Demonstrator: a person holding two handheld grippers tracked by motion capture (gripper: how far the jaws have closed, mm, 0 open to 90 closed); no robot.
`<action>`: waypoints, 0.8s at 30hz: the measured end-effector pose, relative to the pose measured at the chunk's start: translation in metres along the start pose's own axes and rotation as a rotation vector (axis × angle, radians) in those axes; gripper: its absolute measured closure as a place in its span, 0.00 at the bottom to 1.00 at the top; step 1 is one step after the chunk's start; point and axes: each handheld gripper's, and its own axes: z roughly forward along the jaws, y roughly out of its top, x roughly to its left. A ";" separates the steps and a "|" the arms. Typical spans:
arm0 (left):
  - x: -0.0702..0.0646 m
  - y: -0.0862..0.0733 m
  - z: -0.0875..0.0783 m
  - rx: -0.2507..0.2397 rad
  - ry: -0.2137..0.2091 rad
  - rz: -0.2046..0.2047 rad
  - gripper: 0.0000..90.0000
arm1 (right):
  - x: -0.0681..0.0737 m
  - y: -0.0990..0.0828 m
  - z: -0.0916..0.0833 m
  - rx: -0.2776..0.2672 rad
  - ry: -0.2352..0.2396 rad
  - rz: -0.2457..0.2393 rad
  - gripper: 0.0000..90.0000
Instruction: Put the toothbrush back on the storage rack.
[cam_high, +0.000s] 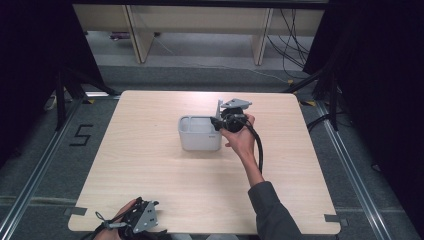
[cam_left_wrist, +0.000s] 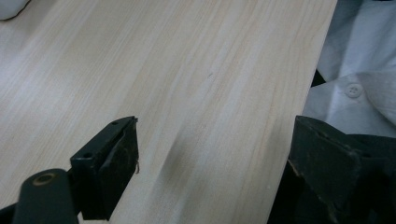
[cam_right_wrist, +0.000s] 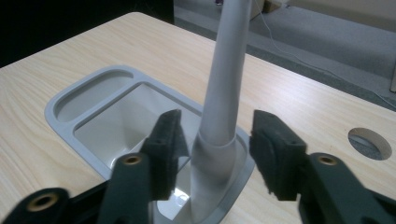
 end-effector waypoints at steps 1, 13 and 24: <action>0.000 0.000 0.000 0.000 0.000 0.000 0.17 | 0.000 0.000 -0.003 0.009 -0.010 0.010 0.56; 0.001 0.001 -0.001 0.023 -0.030 0.001 0.17 | 0.002 -0.007 -0.022 -0.028 0.018 0.013 0.46; 0.001 0.001 0.000 0.018 -0.033 -0.003 0.17 | 0.005 -0.014 -0.043 -0.066 0.052 -0.006 0.45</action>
